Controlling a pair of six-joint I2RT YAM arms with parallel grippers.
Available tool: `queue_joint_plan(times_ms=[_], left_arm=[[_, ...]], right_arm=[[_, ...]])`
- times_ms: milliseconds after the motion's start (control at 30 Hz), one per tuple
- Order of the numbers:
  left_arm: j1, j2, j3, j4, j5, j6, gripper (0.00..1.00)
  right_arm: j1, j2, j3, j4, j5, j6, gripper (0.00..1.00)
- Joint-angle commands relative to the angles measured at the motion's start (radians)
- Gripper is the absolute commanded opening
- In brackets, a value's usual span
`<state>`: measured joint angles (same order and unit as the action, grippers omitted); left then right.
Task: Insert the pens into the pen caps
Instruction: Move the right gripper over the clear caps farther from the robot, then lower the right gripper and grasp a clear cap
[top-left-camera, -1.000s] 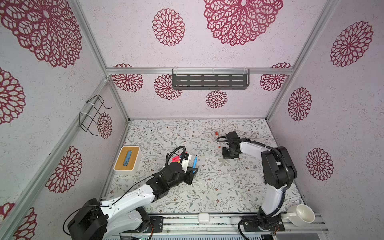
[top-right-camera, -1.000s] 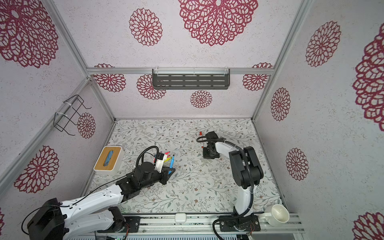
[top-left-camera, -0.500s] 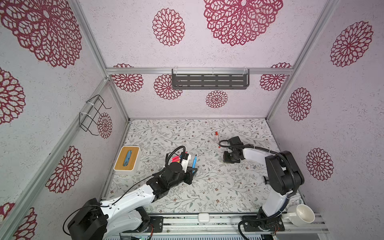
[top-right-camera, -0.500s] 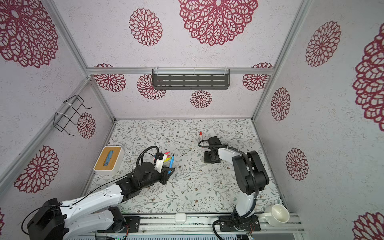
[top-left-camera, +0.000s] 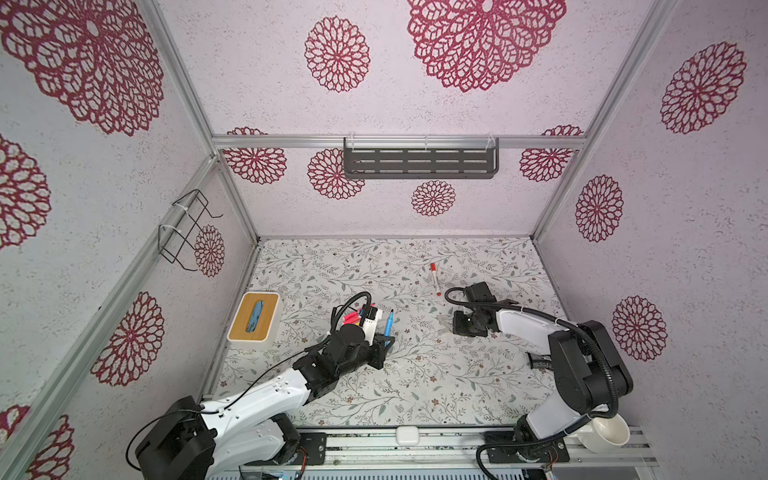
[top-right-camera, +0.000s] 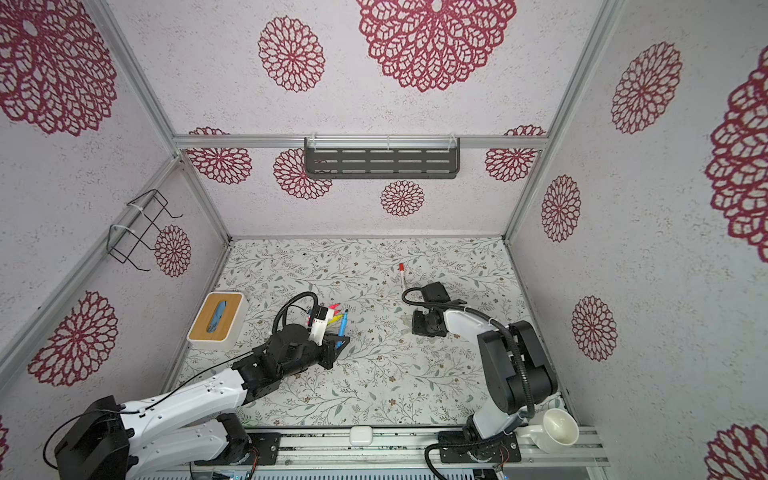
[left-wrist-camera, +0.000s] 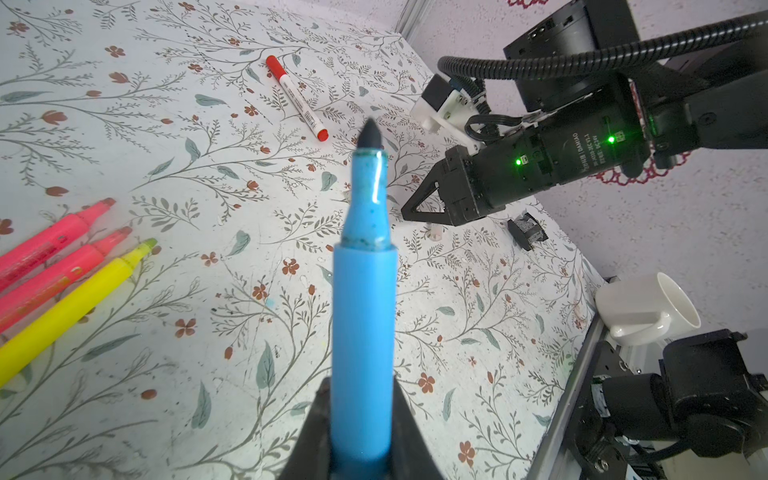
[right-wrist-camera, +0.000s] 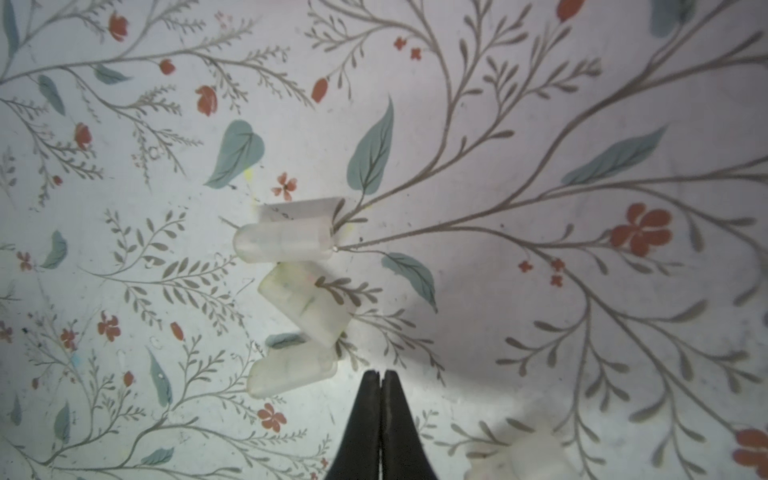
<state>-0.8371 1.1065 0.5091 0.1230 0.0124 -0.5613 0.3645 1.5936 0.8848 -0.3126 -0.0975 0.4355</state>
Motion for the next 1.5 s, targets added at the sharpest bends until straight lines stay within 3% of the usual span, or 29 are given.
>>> queue_joint_plan(times_ms=[0,100,233,500,600,1467], left_arm=[[-0.005,0.003,-0.006,0.010,-0.007,0.005,0.00],[-0.004,-0.002,-0.007,0.007,-0.010,0.006,0.00],[-0.005,-0.003,-0.011,0.007,-0.011,0.006,0.00],[-0.005,0.004,-0.008,0.020,-0.003,0.006,0.00],[-0.004,0.001,-0.015,0.029,-0.003,0.001,0.00],[-0.005,0.018,-0.006,0.036,-0.012,0.022,0.00]], right_arm=[[0.015,-0.083,0.017,-0.019,0.039,0.041,0.18],[0.016,-0.163,-0.003,-0.037,0.090,0.110,0.40],[0.012,-0.250,-0.012,-0.109,0.187,0.216,0.49],[0.002,-0.279,0.006,-0.296,0.288,0.499,0.49],[0.002,-0.297,-0.028,-0.302,0.300,0.550,0.49],[-0.001,-0.132,-0.039,-0.332,0.309,0.581,0.49]])
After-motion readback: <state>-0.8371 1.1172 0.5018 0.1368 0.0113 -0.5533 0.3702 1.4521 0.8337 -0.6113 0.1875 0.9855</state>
